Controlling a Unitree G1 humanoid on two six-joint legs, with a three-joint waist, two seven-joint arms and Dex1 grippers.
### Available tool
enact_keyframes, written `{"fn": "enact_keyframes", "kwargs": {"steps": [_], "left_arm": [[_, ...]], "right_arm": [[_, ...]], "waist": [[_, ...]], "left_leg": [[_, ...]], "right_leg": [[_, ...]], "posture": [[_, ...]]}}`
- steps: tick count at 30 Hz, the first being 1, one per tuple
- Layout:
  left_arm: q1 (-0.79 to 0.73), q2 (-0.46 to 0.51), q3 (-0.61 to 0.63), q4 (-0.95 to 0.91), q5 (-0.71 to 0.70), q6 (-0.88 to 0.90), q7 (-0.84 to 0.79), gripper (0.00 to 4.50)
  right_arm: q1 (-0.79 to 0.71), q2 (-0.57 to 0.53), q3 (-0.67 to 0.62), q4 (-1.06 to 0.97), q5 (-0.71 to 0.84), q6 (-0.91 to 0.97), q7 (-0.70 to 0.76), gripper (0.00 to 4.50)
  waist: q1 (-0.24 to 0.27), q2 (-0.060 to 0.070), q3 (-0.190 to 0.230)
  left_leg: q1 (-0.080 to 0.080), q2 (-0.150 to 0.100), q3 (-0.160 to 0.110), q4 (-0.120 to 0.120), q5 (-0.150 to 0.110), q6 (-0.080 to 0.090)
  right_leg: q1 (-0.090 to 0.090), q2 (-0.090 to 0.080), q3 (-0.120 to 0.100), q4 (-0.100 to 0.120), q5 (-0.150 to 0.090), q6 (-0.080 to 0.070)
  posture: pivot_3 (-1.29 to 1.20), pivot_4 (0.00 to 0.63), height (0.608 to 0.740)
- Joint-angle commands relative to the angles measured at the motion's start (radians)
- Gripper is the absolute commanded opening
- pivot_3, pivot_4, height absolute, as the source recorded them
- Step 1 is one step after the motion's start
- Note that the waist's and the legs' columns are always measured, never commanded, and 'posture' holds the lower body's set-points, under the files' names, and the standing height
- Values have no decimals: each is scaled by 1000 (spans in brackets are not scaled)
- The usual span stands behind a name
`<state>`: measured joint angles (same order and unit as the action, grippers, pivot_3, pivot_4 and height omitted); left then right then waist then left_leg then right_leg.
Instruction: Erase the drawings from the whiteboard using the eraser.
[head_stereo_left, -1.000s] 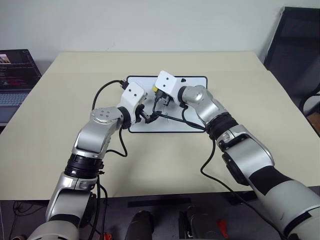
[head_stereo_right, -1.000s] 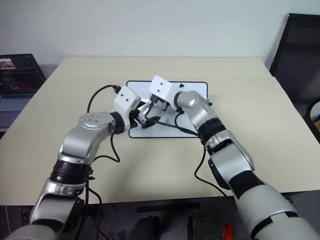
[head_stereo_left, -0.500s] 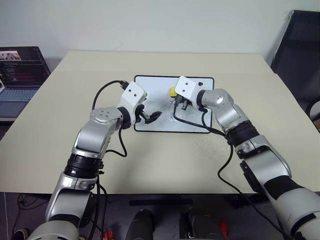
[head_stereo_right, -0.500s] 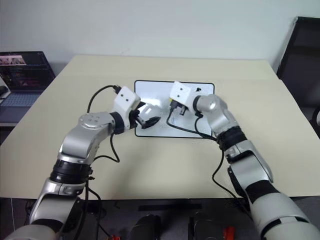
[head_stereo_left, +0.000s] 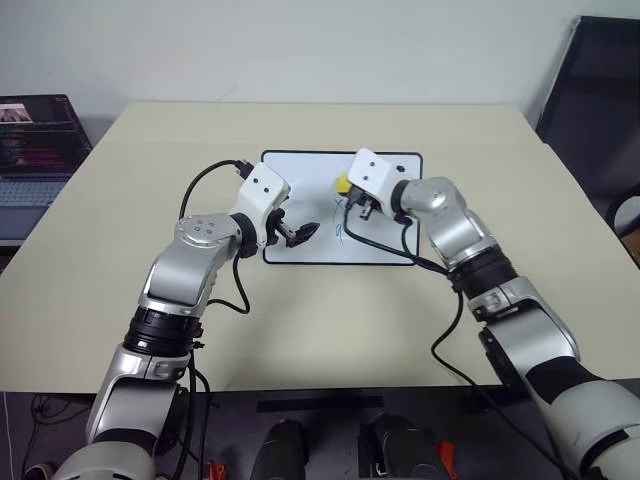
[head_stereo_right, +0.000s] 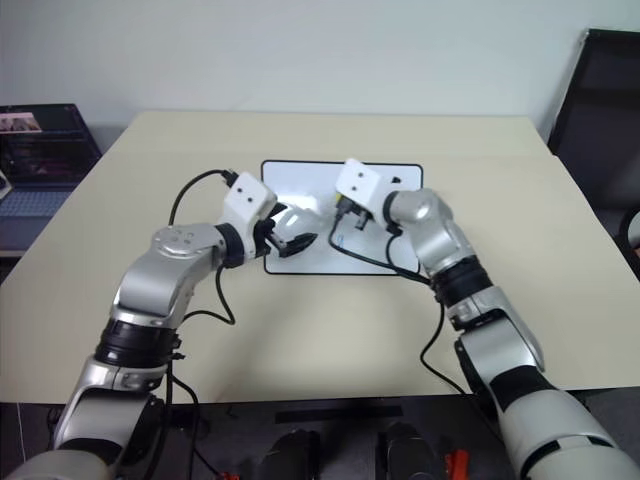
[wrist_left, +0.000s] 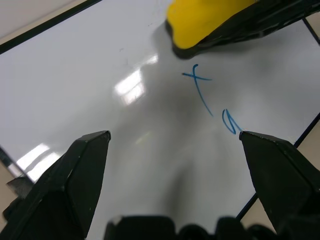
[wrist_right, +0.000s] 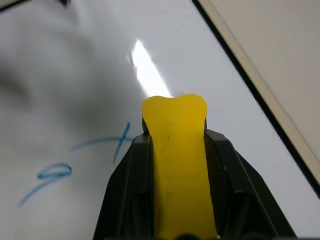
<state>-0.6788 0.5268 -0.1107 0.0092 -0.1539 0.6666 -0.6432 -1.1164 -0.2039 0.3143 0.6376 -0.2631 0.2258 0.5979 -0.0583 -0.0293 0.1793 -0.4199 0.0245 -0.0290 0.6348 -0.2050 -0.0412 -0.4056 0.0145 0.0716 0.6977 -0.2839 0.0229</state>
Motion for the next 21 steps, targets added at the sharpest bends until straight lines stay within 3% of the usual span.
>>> {"fn": "enact_keyframes", "kwargs": {"steps": [1, 6, 11, 21], "left_arm": [[-8, 9, 24, -27, 0, -15, 2, 4500], [-6, 4, 24, -33, 0, -12, 8, 4500], [2, 3, 27, -39, -2, -11, 12, 4500], [-10, -7, 19, -18, -1, -22, 5, 4500]], "right_arm": [[-69, 27, -24, 49, 8, -46, -45, 1014], [-100, 35, -17, 144, 0, -86, -64, 1013], [-69, -30, -17, 162, -15, -86, -55, 1013], [93, -157, -11, -45, -20, -4, 5, 1013]], "waist": [[1, 0, 0], [1, 0, 0], [6, 0, 0], [10, 0, 0]], "left_leg": [[0, 0, 0, -1, 0, 0], [0, 0, 0, -3, 0, 0], [0, -1, 0, -4, 0, 0], [2, -1, 0, -3, 0, 0]], "right_leg": [[0, 0, 0, 0, 0, 0], [0, 0, 0, -2, 0, 0], [0, 0, 0, -2, 0, 0], [2, 0, 0, -1, 0, 0]], "posture": [[0, 150, 740], [0, 150, 740], [0, 150, 740], [0, 150, 740]]}}
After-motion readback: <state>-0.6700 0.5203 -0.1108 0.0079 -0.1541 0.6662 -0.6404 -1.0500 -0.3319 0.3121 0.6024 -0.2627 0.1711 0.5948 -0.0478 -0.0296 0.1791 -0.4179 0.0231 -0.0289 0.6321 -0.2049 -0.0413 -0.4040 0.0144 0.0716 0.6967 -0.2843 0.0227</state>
